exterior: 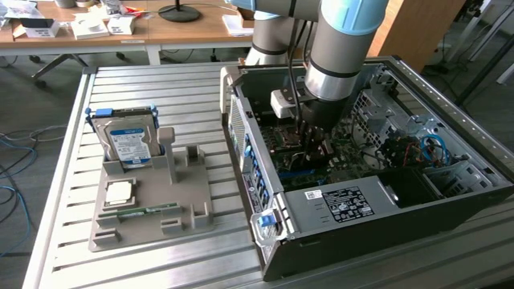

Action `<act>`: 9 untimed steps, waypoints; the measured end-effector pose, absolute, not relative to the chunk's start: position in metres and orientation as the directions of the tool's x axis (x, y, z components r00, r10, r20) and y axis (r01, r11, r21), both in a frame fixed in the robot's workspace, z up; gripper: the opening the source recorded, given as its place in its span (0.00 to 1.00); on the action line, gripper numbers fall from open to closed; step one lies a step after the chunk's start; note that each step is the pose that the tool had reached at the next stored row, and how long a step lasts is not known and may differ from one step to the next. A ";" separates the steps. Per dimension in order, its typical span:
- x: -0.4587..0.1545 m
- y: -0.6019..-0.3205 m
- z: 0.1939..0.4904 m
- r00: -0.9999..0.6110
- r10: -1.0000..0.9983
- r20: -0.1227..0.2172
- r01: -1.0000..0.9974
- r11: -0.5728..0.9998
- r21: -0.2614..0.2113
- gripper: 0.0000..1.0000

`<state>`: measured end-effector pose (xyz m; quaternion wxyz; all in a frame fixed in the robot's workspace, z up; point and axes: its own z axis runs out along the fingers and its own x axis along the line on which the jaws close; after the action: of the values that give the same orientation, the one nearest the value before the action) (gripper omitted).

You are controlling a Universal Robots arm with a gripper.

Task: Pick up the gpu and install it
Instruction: 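Insert the gpu into the slot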

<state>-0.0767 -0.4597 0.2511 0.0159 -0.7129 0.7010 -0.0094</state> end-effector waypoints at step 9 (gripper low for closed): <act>-0.077 -0.460 0.251 0.017 -1.000 -0.009 -0.999 -0.017 -0.036 0.26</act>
<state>-0.0767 -0.4597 0.2505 0.0160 -0.7129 0.7010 -0.0094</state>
